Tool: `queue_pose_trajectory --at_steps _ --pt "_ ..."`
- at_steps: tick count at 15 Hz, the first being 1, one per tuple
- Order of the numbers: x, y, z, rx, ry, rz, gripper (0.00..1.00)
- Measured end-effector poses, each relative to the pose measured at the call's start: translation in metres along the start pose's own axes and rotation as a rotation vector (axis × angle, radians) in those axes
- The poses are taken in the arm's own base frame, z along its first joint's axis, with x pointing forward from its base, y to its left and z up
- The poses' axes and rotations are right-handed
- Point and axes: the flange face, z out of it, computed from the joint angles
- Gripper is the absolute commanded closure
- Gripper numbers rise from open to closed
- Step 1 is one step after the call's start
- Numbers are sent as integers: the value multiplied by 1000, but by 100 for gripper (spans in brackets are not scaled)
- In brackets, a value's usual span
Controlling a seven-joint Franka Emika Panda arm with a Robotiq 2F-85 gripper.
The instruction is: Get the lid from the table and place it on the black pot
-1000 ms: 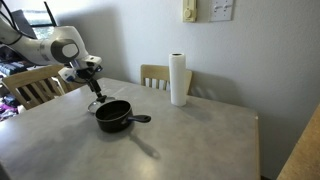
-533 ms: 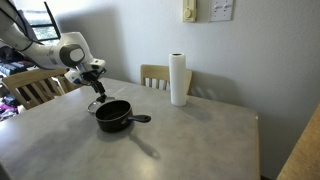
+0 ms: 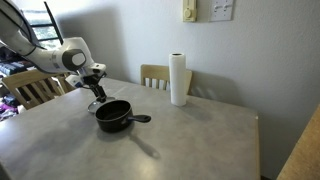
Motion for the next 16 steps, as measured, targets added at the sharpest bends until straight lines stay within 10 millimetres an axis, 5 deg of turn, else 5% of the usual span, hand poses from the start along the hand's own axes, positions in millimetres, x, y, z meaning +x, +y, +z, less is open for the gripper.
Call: queue_pose_trajectory --at_steps 9,16 --pt "-2 -1 4 -9 -5 -25 85" --pt "-6 -8 4 -13 -1 -42 85"
